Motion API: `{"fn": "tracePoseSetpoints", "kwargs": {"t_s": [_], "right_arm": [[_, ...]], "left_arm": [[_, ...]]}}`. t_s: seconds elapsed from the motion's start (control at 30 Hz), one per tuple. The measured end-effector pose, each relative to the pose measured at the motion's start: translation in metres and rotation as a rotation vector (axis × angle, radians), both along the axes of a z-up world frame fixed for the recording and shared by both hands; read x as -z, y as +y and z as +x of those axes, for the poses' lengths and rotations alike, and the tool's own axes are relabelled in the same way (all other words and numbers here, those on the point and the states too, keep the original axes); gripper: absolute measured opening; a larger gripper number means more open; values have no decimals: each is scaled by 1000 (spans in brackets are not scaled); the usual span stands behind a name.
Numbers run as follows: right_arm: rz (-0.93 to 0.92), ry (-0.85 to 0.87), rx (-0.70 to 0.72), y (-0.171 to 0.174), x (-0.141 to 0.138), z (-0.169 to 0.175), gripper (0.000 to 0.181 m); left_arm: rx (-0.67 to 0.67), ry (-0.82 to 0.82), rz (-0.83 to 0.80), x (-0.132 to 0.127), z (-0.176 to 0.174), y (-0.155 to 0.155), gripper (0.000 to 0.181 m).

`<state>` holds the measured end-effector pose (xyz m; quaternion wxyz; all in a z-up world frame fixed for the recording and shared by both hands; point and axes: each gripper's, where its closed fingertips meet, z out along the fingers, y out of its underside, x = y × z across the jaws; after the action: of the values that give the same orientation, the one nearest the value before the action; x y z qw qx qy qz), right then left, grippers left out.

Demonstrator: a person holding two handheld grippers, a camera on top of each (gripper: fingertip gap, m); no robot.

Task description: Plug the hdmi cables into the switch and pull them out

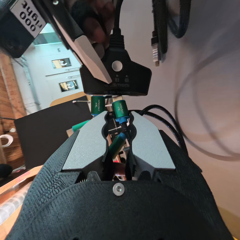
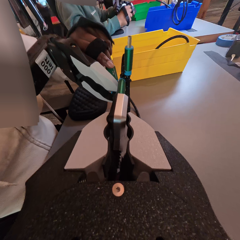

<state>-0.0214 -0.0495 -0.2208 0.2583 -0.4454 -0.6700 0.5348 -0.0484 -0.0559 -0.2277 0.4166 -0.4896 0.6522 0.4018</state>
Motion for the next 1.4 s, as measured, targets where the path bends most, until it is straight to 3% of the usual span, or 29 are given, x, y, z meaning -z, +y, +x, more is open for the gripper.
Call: {"fn": "tracePoseSetpoints", "kwargs": {"t_s": [0.17, 0.37, 0.53, 0.63, 0.8, 1.03, 1.4], "right_arm": [[-19, 5, 12, 3, -2, 1, 23], [-61, -5, -41, -2, -2, 3, 23], [-254, -40, -162, -5, -7, 8, 23], [-348, -47, -249, -7, -12, 12, 23], [-271, -50, -267, -15, -12, 6, 23], [-284, -108, -283, -9, -5, 8, 23], [-240, -142, -277, -11, -5, 1, 23]], "left_arm": [[-19, -98, -9, -2, -2, -2, 40], [39, -64, 12, -3, 4, -7, 22], [94, 116, 96, -6, 10, -7, 21], [48, 185, 118, -12, 4, -2, 21], [70, 175, 14, 0, 6, -4, 21], [142, -32, -135, -12, 6, -14, 21], [60, 185, -91, -2, 0, -8, 21]]}}
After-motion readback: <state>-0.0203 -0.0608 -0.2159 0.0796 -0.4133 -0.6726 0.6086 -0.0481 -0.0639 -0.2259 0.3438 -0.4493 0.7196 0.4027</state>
